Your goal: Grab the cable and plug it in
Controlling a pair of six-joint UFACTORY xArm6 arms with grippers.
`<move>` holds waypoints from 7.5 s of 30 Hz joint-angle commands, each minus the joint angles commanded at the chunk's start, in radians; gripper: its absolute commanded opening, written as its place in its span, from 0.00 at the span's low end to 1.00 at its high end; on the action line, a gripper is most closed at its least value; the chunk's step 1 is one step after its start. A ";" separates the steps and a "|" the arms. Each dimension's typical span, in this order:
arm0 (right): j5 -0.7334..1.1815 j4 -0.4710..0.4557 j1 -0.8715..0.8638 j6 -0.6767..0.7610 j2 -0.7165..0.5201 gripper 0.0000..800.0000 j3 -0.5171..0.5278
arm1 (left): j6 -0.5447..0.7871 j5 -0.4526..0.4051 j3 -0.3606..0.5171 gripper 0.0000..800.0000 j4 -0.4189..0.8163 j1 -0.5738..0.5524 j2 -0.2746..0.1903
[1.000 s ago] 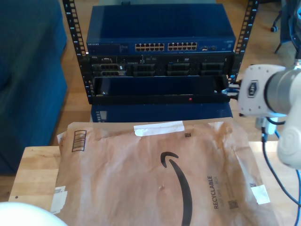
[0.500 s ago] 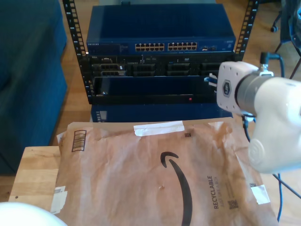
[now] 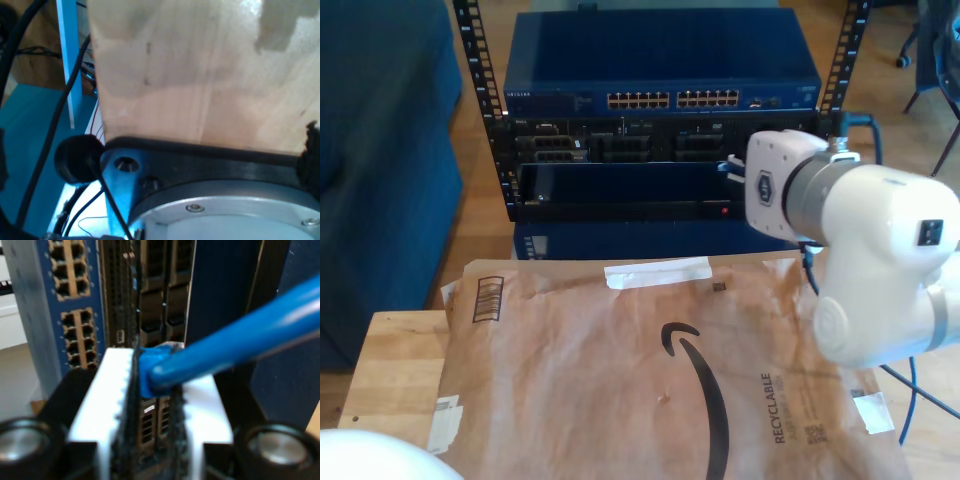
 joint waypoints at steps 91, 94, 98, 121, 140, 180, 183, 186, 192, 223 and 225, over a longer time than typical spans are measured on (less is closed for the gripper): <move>-1.062 0.436 0.103 -0.264 0.936 0.00 -0.605 | 0.000 0.000 0.000 1.00 0.000 0.000 0.000; -1.062 0.434 0.095 -0.264 0.942 0.00 -0.626 | 0.000 0.000 0.000 1.00 0.000 0.000 0.000; -1.062 0.433 0.094 -0.264 0.948 0.00 -0.637 | 0.000 0.000 0.000 1.00 0.000 0.000 0.000; -1.071 0.436 0.077 -0.264 0.968 0.00 -0.655 | 0.000 0.000 0.000 1.00 0.000 0.000 0.000; -1.071 0.431 0.072 -0.265 0.987 0.00 -0.667 | 0.000 0.000 0.000 1.00 0.000 0.000 0.000; -1.030 0.431 0.072 -0.270 0.804 0.48 -0.440 | 0.000 0.000 0.000 1.00 0.000 0.000 0.000; -0.921 0.431 0.081 -0.270 0.681 0.50 -0.299 | 0.000 0.000 0.000 1.00 0.000 0.000 0.000; -0.783 0.430 0.083 -0.270 0.549 0.60 -0.189 | 0.000 0.000 0.000 1.00 0.000 0.000 0.000; -0.496 0.422 0.074 -0.275 0.310 0.70 -0.061 | 0.000 0.000 0.000 1.00 0.000 0.000 0.000; 1.267 0.141 -1.363 -1.234 -0.446 0.99 0.135 | 0.000 0.000 0.000 1.00 0.000 0.000 0.000; 1.326 0.086 -1.435 -1.306 -0.489 0.99 0.160 | 0.000 0.000 0.000 1.00 0.000 0.000 0.000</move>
